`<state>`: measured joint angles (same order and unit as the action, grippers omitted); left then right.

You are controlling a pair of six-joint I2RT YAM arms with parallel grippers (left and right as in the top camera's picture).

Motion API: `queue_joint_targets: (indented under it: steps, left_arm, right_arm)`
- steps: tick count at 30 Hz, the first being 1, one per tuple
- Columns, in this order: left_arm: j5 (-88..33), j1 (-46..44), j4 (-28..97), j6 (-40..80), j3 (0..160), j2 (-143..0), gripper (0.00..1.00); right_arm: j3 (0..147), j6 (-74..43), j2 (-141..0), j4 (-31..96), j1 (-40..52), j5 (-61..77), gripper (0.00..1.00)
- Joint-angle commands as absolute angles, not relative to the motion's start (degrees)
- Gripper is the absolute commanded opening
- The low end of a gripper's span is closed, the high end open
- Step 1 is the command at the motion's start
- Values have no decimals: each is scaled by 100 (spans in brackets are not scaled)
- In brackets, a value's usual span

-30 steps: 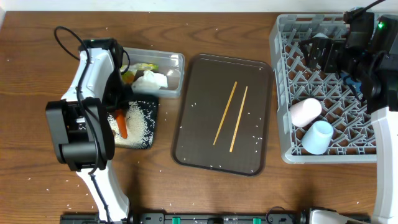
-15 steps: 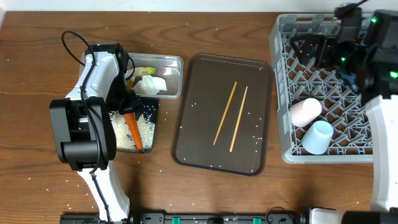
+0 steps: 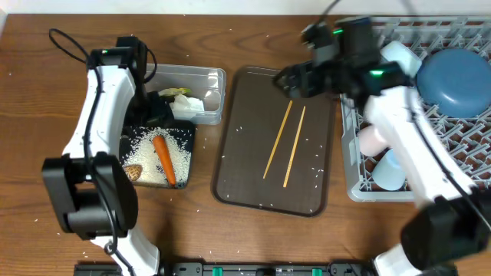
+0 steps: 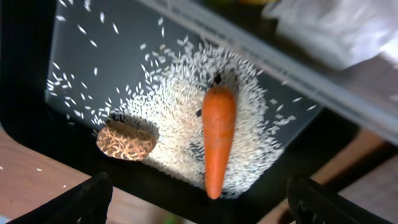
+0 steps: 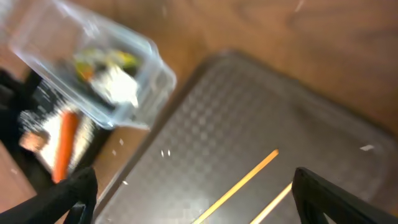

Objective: Sort waste into correct bins and load items into the dishwasher rack
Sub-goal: 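Lower the right gripper onto the wooden chopsticks and grasp them, then lift the chopsticks and carry them right over the dish rack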

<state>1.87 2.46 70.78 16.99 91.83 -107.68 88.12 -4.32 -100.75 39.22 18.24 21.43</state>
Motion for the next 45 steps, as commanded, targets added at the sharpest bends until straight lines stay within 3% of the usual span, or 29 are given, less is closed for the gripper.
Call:
queue_joint_targets:
  steps: [1,3,6,14,21,25,34,37,40,45]
  left_arm:
    - [196,217,7078,1881,9249,-10770,90]
    - [196,217,7081,1881,9249,-10770,91]
    - [196,217,7081,1881,9249,-10770,100]
    - [196,217,7006,1881,9247,-10770,98]
    - [196,217,6923,1881,9247,-10770,98]
    - [200,217,6803,1876,9247,-10770,98]
    - [200,217,6803,1876,9247,-10770,98]
    - [200,217,6803,1876,9247,-10770,98]
    - [198,217,6803,1876,9247,-10770,98]
    - [198,217,6803,1876,9247,-10770,98]
  right_arm:
    - [8827,-620,-10538,3997,2154,1304,89]
    - [8827,-644,-10790,4106,2290,1031,86]
    - [8827,-729,-11030,4329,2392,602,81]
    - [8820,-729,-11419,5133,2418,370,55]
    - [8600,-836,-11734,5483,2418,32,49]
    - [8407,-836,-11828,5323,2418,21,46]
    - [7881,-834,-11832,4543,2418,21,28]
    - [7555,-834,-11832,4235,2418,21,18]
    - [7284,-836,-11832,4038,2418,21,1]
    - [7124,-880,-11830,3874,2414,23,1]
